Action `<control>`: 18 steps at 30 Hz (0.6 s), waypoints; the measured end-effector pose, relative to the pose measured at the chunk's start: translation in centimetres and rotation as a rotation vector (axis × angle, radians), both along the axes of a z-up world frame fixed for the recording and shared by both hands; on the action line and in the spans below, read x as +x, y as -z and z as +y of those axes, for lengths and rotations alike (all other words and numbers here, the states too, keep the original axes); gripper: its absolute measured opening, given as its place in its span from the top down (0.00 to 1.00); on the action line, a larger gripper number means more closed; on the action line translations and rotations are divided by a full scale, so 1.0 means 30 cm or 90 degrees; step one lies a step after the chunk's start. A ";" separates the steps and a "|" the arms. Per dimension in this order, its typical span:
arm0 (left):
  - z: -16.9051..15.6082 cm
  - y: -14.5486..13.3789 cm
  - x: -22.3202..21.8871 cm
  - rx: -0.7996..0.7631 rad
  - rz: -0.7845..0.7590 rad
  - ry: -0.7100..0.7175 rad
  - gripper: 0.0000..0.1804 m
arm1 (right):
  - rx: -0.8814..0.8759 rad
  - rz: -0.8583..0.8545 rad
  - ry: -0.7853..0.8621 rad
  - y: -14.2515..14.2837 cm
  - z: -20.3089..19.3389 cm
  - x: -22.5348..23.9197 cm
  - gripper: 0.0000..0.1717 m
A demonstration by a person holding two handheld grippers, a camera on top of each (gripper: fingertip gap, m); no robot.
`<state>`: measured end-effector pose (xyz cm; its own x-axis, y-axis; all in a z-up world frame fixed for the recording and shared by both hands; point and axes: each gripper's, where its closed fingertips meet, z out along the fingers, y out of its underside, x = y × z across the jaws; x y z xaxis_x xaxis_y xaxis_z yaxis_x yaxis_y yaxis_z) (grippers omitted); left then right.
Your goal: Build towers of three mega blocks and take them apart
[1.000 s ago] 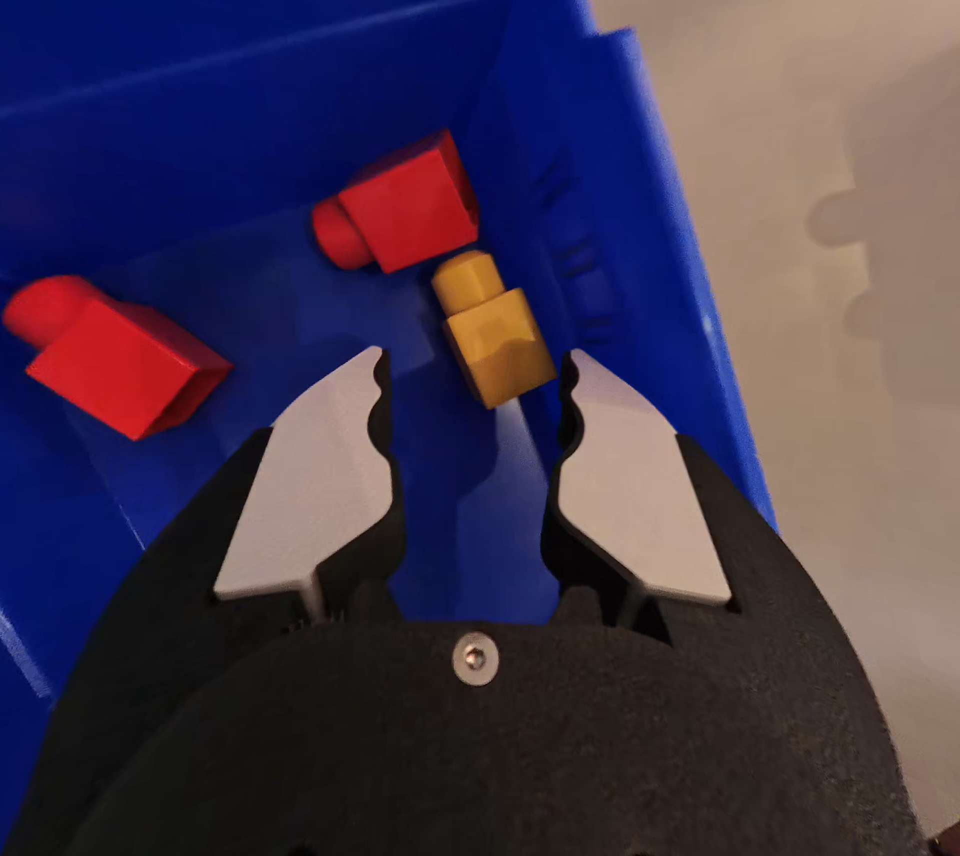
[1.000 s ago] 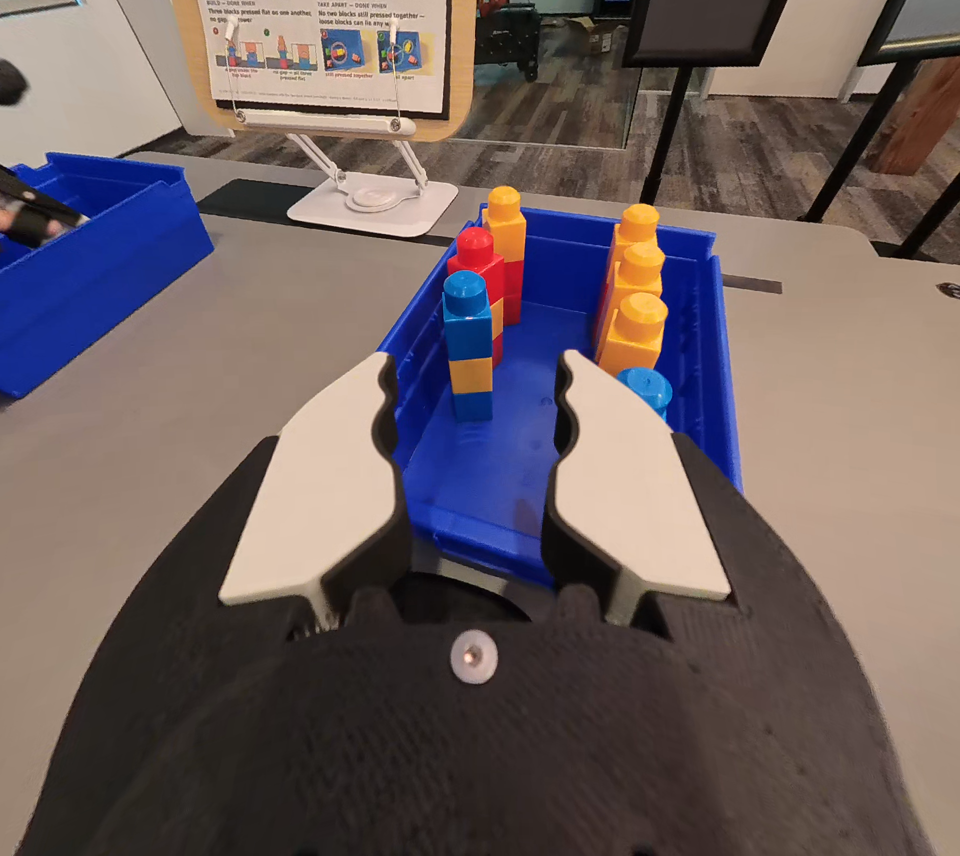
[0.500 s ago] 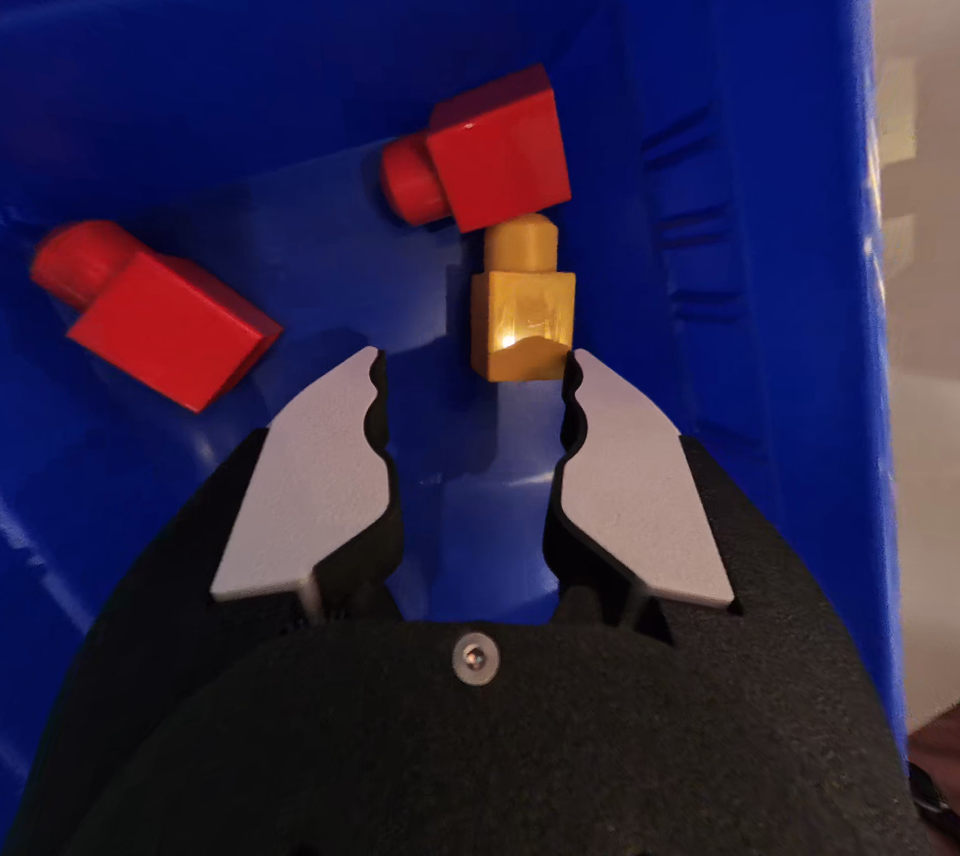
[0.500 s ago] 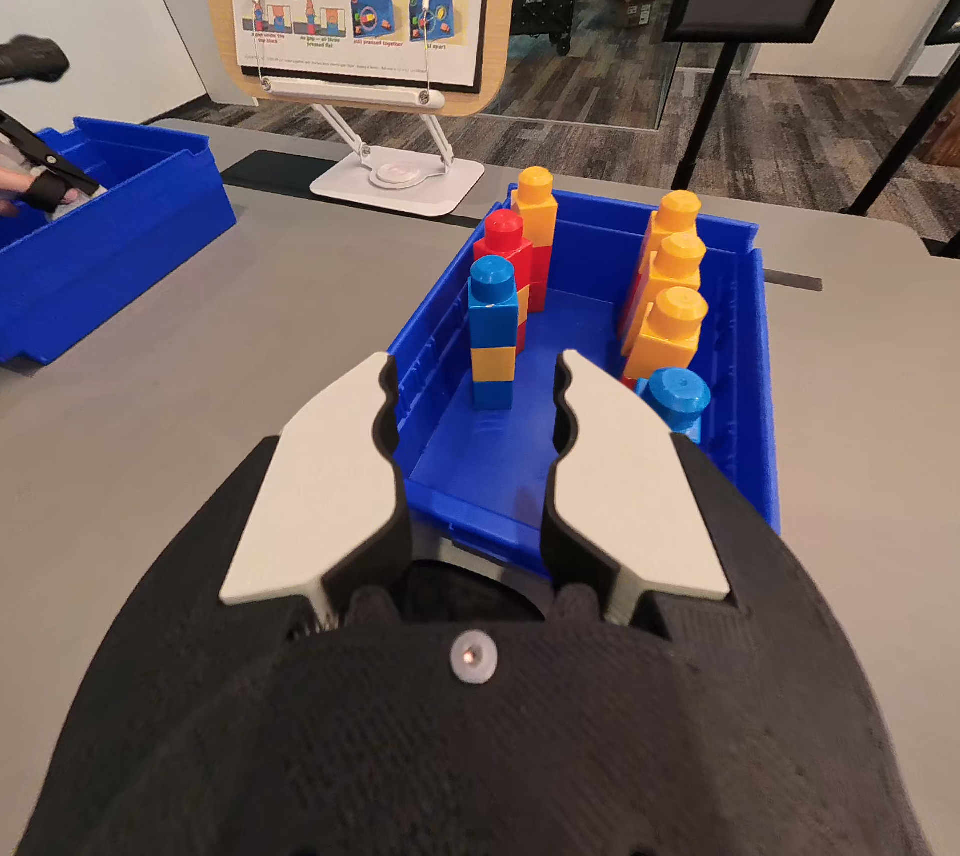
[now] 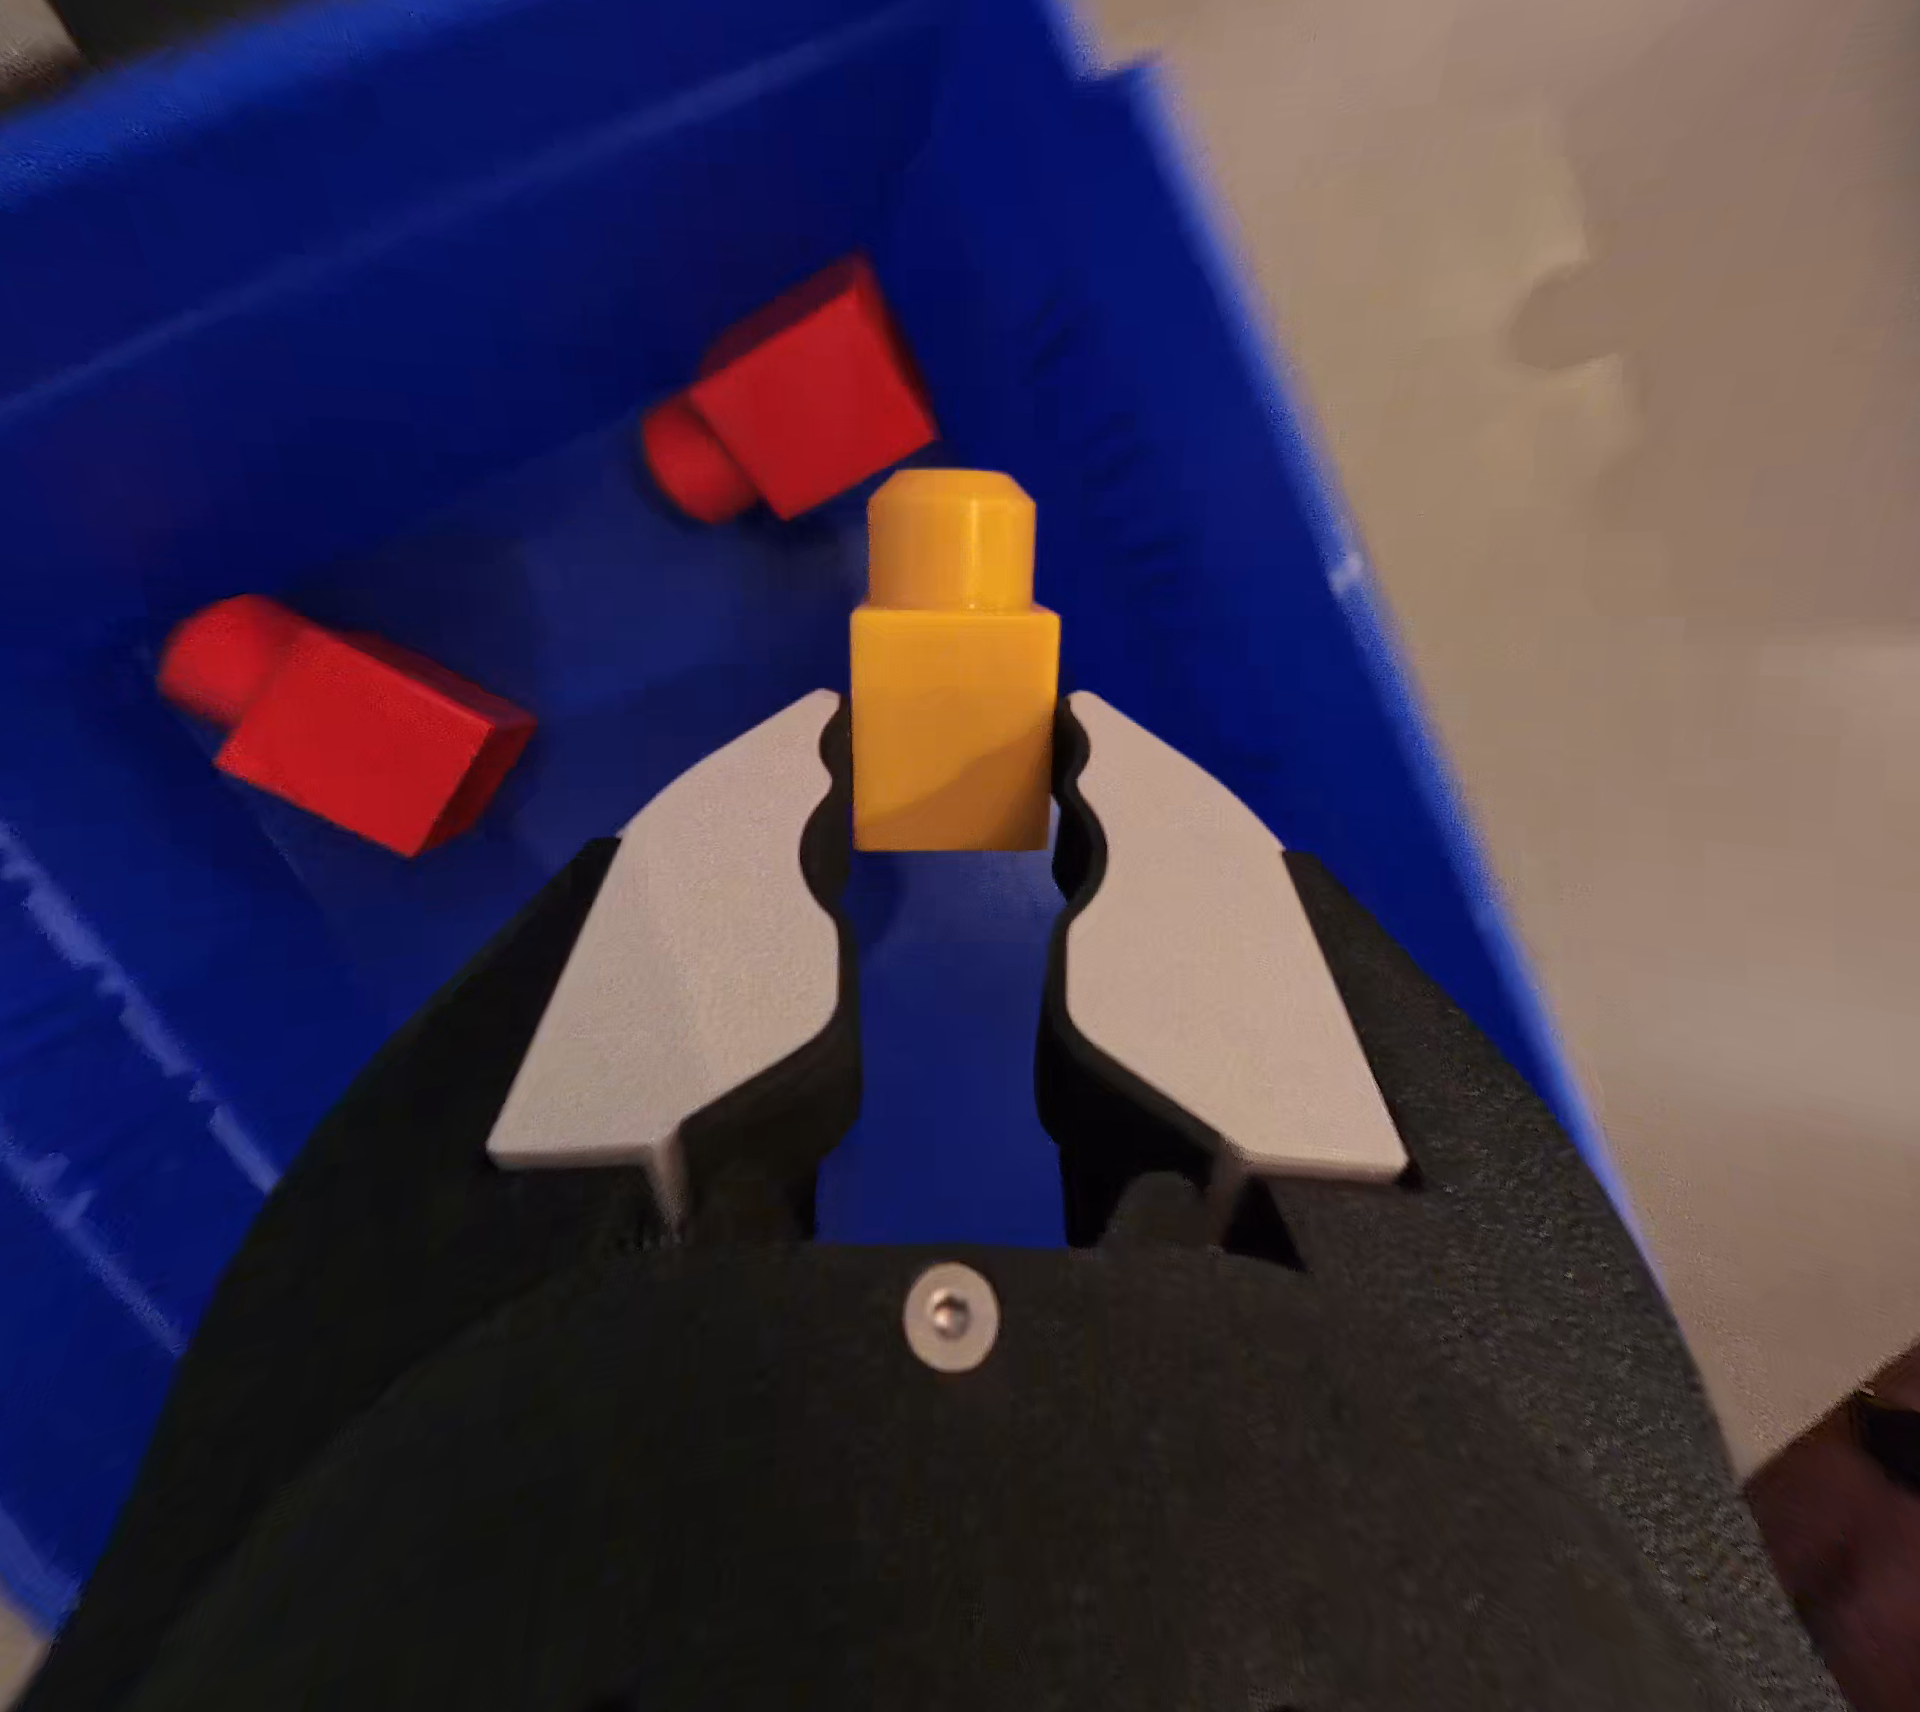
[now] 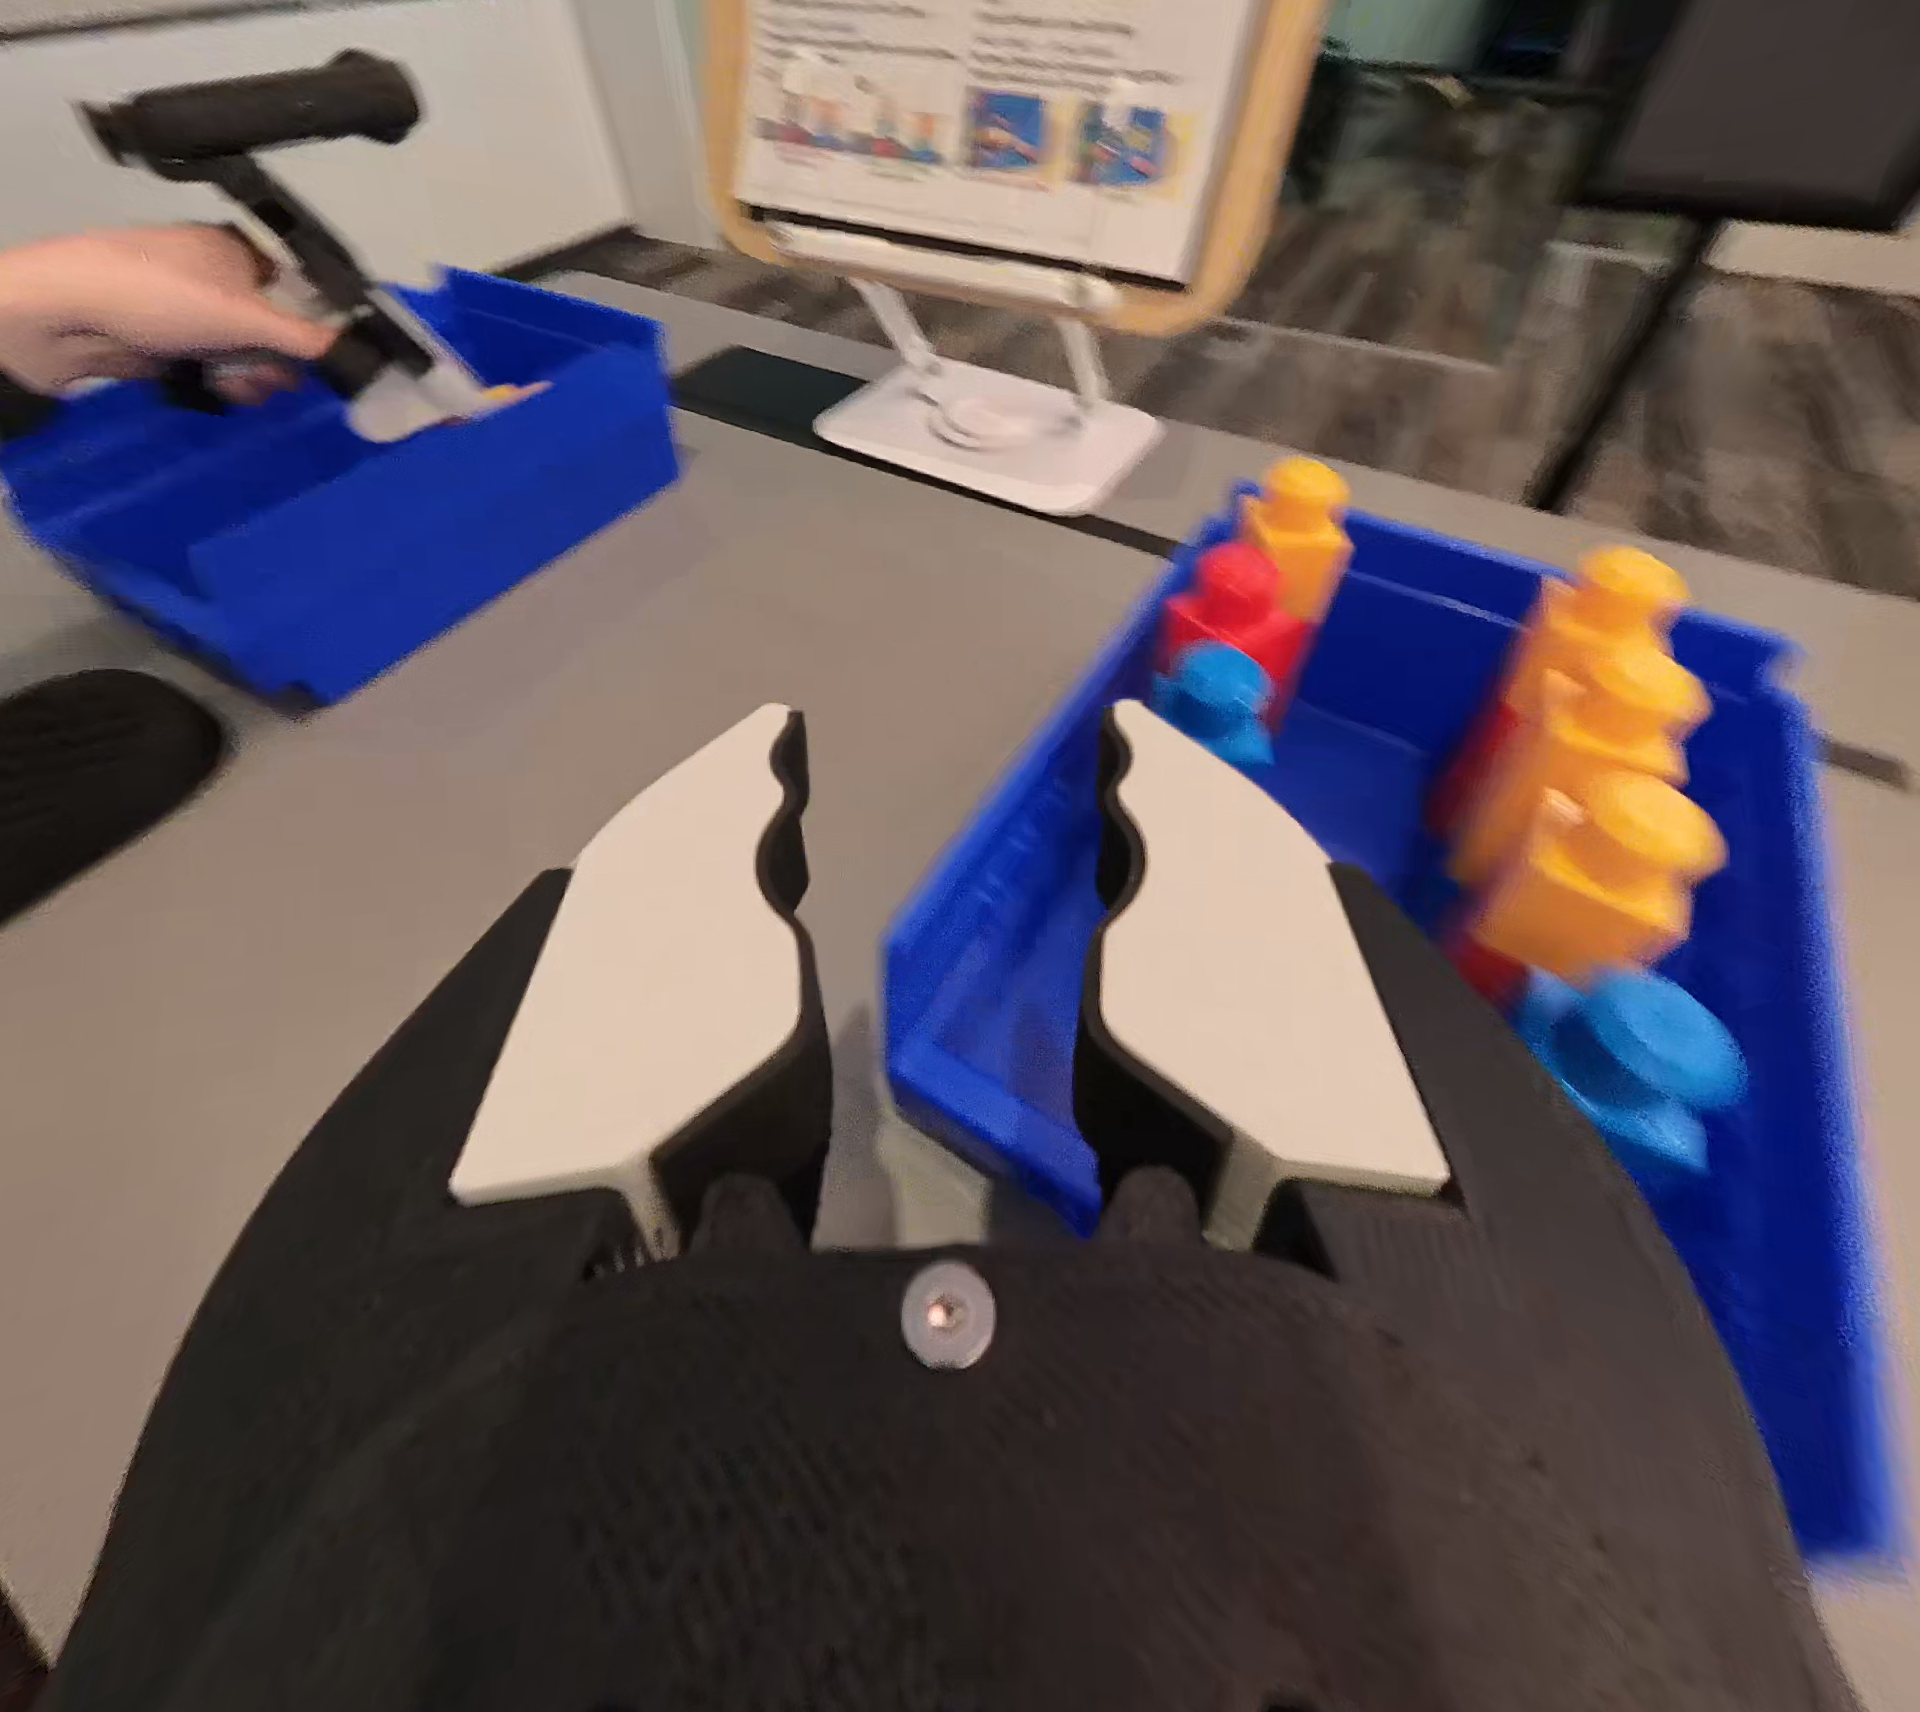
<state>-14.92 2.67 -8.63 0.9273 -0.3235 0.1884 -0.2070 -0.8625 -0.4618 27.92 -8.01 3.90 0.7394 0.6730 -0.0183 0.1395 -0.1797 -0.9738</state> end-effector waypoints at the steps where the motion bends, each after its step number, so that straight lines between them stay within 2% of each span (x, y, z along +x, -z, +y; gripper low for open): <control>1: -0.018 -0.083 0.019 0.055 -0.044 0.012 0.80 | 0.007 0.018 -0.059 -0.018 -0.015 -0.078 0.69; 3: -0.091 -0.261 0.120 0.175 -0.141 0.106 0.80 | 0.014 0.072 -0.222 -0.059 -0.063 -0.270 0.69; 5: -0.221 -0.407 0.270 0.269 -0.231 0.254 0.80 | 0.000 0.147 -0.398 -0.110 -0.118 -0.456 0.70; 8: -0.388 -0.520 0.435 0.348 -0.292 0.397 0.80 | -0.029 0.238 -0.556 -0.183 -0.123 -0.656 0.70; 12: -0.500 -0.551 0.545 0.361 -0.307 0.469 0.80 | -0.032 0.341 -0.654 -0.277 -0.110 -0.777 0.70; 16: -0.521 -0.554 0.578 0.363 -0.322 0.481 0.80 | -0.023 0.275 -0.684 -0.252 -0.140 -0.846 0.71; 18: -0.519 -0.550 0.585 0.360 -0.329 0.486 0.80 | -0.010 0.241 -0.690 -0.231 -0.151 -0.863 0.76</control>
<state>2.61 -12.89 7.86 0.2959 -0.9448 0.1409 -0.2650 -0.2229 -0.9381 2.02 -12.55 10.82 -0.2826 0.9503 -0.1305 -0.0724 -0.1568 -0.9850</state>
